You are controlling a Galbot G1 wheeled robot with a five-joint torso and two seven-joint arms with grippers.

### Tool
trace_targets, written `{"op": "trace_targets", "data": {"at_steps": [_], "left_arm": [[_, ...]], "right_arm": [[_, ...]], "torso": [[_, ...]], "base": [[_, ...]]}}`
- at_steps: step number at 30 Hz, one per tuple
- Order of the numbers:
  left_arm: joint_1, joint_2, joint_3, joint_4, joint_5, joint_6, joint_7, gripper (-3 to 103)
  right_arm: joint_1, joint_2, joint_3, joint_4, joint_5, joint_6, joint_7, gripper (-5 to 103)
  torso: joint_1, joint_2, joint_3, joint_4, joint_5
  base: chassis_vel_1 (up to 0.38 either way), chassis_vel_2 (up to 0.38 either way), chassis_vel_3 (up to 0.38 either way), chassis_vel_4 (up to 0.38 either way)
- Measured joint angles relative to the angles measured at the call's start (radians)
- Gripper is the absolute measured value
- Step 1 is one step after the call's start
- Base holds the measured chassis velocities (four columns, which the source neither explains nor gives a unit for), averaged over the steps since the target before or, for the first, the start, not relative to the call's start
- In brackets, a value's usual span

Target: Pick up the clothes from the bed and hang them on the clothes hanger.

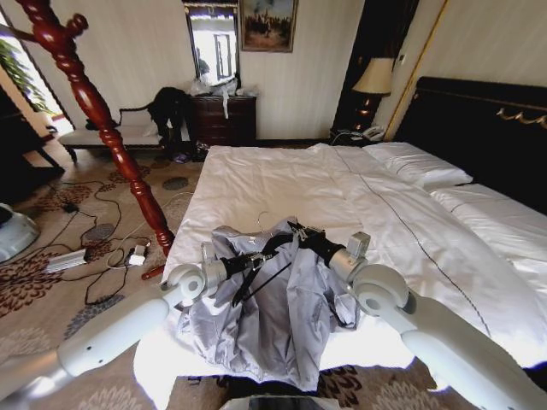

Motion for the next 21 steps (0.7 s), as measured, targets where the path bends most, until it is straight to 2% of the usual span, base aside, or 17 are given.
{"op": "trace_targets", "data": {"at_steps": [3,16,21], "left_arm": [[-0.021,-0.03,0.009,0.015,-0.001,0.0,-0.013,15],[-0.115,-0.088,0.016,0.066,-0.033,-0.003,-0.048,15],[-0.102,-0.095,0.013,0.037,-0.034,-0.004,-0.058,15]], "right_arm": [[-0.03,0.009,0.01,0.011,0.0,-0.005,0.014,0],[-0.143,0.008,0.069,0.056,-0.019,-0.02,0.019,0],[-0.174,0.049,0.085,0.054,-0.047,-0.021,0.022,0]], "torso": [[0.0,0.0,0.0,-0.0001,0.0001],[0.0,0.0,0.0,-0.0003,0.0001],[0.0,0.0,0.0,-0.0001,0.0]], "base": [[0.0,0.0,0.0,0.0],[0.0,0.0,0.0,0.0],[0.0,0.0,0.0,0.0]]}}
